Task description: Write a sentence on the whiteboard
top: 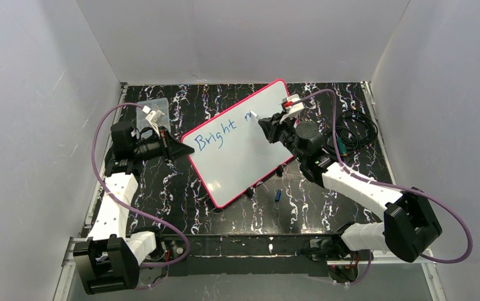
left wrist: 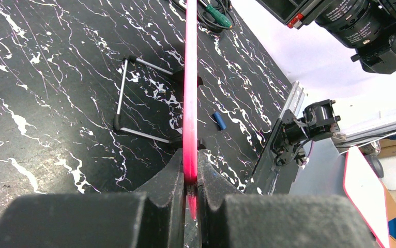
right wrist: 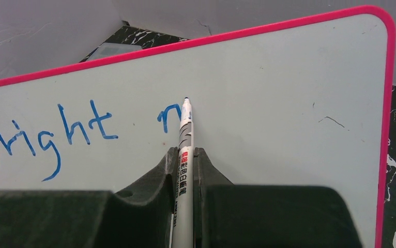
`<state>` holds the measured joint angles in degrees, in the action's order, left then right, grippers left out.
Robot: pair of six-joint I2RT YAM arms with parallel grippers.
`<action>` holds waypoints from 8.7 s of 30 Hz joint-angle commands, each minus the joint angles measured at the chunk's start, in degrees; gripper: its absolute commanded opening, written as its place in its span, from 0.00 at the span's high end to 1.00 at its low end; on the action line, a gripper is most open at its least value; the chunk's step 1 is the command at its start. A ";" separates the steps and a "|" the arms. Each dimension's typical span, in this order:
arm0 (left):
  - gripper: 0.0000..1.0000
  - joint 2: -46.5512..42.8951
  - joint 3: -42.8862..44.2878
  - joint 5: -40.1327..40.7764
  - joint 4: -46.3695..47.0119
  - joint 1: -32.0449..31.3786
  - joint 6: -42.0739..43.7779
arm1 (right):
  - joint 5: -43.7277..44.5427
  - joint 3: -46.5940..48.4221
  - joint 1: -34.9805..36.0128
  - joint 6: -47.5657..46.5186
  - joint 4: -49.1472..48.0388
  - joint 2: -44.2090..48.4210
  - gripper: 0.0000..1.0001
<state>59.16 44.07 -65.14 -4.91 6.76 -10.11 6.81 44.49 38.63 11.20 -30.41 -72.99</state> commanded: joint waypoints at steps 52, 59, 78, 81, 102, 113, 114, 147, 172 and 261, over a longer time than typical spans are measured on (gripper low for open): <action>1.00 -2.29 0.40 -2.00 3.06 0.22 1.14 | 4.81 3.70 -0.14 -2.08 0.03 -0.63 0.99; 1.00 -2.27 0.40 -2.00 3.01 0.27 1.14 | 2.35 1.05 -0.15 -0.95 1.18 0.10 0.99; 1.00 -2.29 0.30 -1.96 3.04 0.25 1.06 | 9.28 1.17 -0.14 -2.64 2.91 0.75 0.99; 1.00 -2.38 0.31 -1.92 3.05 0.21 1.06 | 8.83 2.51 -0.14 -3.51 2.69 0.17 0.99; 1.00 -2.44 0.31 -1.92 3.06 0.21 1.05 | 1.63 0.46 -0.14 -2.87 0.54 1.09 0.99; 1.00 -2.55 0.28 -1.92 3.02 0.22 1.06 | 8.30 1.43 -0.14 -3.59 0.90 2.42 0.99; 1.00 -2.55 0.28 -1.92 3.05 0.26 1.06 | 8.19 1.78 -0.14 -3.68 0.93 1.97 0.99; 1.00 -2.55 0.30 -2.00 3.06 0.19 1.05 | 8.42 -0.77 -0.16 -3.29 1.85 0.01 0.99; 1.00 -2.60 0.22 -2.18 3.50 0.24 0.79 | 8.06 3.15 -0.15 -3.79 -1.08 -2.27 0.99; 1.00 -2.88 0.13 -2.62 5.25 0.27 0.59 | 15.30 7.10 -0.73 -5.00 -0.06 -6.48 0.99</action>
<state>58.33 43.92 -65.58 -3.01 6.81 -12.14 21.32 49.84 38.24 6.81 -29.87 -79.02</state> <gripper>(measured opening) 0.052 0.197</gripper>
